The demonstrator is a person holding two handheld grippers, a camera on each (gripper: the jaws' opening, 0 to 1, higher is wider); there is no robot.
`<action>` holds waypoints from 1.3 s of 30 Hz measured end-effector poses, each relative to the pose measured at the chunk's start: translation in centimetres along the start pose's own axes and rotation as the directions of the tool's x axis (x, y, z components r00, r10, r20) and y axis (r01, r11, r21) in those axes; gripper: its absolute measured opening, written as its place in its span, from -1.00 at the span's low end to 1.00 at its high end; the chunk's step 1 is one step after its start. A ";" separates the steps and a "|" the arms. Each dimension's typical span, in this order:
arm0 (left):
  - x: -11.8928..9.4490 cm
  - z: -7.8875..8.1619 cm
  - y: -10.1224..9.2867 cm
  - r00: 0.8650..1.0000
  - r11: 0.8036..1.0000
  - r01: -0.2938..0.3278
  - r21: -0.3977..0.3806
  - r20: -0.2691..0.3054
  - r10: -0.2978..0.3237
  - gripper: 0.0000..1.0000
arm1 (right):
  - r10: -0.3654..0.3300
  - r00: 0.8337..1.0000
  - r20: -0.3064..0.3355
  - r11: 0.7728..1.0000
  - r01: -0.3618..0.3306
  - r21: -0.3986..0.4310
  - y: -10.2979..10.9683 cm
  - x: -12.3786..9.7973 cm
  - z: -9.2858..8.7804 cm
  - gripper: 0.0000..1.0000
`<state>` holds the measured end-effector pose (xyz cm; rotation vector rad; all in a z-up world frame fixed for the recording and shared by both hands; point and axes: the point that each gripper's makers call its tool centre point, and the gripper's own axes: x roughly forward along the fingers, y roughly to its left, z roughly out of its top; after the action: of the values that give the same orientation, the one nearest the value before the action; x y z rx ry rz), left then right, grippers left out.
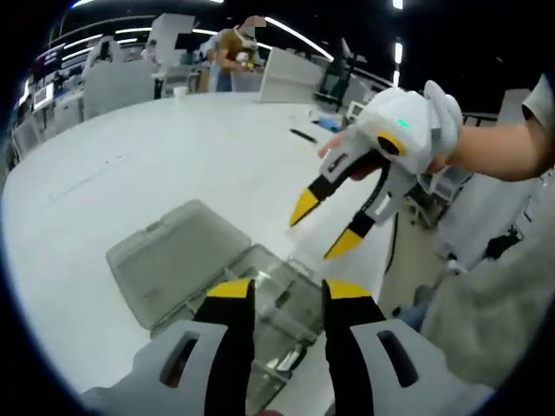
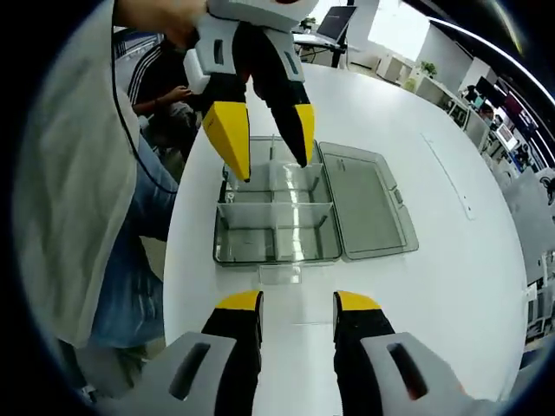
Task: Insert the divider into the dual guide fixture by aligning both edges with the guide slots and pushing it downward to the bottom, including one-sided entry, uneven engagement, binding, and posture correction.
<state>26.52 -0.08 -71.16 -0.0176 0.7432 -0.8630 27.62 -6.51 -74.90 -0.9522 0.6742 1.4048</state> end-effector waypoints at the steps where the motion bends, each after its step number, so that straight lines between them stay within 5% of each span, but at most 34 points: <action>1: 0.1 0.0 0.0 1.000 1.000 0.000 -0.004 -0.003 0.000 -0.44 | -0.003 1.000 0.002 1.000 0.003 -0.004 0.0 -0.1 0.2 -0.46; 26: 0.0 0.4 -0.7 0.999 0.989 0.026 -0.144 0.036 -0.021 -0.52 | -0.034 0.995 0.099 0.998 0.040 -0.057 0.4 -1.6 5.0 -0.45; 39: -0.7 1.0 -0.5 0.996 0.967 0.054 -0.249 0.088 -0.033 -0.63 | -0.044 0.992 0.118 0.995 0.055 -0.087 0.2 -1.8 6.3 -0.45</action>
<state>26.51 -0.26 -69.83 -0.2944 0.7723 -0.8002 26.34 -1.96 -70.33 -0.9433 0.5005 1.4447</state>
